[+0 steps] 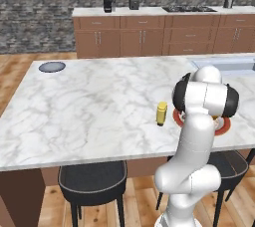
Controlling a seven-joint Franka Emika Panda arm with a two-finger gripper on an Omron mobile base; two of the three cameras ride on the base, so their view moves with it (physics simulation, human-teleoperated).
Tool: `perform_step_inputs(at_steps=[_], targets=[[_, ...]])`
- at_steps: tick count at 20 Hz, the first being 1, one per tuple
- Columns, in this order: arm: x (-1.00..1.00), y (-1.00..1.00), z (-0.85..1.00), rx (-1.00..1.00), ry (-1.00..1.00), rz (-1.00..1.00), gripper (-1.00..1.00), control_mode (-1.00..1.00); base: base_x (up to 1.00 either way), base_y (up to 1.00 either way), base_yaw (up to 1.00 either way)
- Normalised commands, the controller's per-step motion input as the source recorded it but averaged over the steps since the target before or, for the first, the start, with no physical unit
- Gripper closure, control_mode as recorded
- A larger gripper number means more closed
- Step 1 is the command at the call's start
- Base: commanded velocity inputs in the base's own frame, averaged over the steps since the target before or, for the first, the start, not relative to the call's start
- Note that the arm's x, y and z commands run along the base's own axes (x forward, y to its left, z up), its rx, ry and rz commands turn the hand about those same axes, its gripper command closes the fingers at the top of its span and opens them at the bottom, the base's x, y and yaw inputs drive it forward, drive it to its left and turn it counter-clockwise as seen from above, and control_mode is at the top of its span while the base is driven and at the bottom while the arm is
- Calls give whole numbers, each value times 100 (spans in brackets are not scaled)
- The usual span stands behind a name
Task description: Move the hot dog bun to the plate on the dining table and place the condiment next to that plate. Then navigate to the fridge and take the sausage and place it on the plate as well.
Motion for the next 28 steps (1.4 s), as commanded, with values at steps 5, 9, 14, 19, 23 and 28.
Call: perform_step_inputs(at_steps=[5,9,14,19,23,28], targets=[[-15,0,74,0,-11,0,-100,-100,0,0,0],[-35,5,84,0,-13,0,-100,-100,0,0,0],[-56,9,79,0,-12,1,-100,-100,0,0,0],[-73,12,81,-2,-21,1,-100,-100,0,0,0],[-74,19,78,-4,-20,2,-100,-100,0,0,0],[-78,22,78,-5,-21,2,-100,-100,0,0,0]])
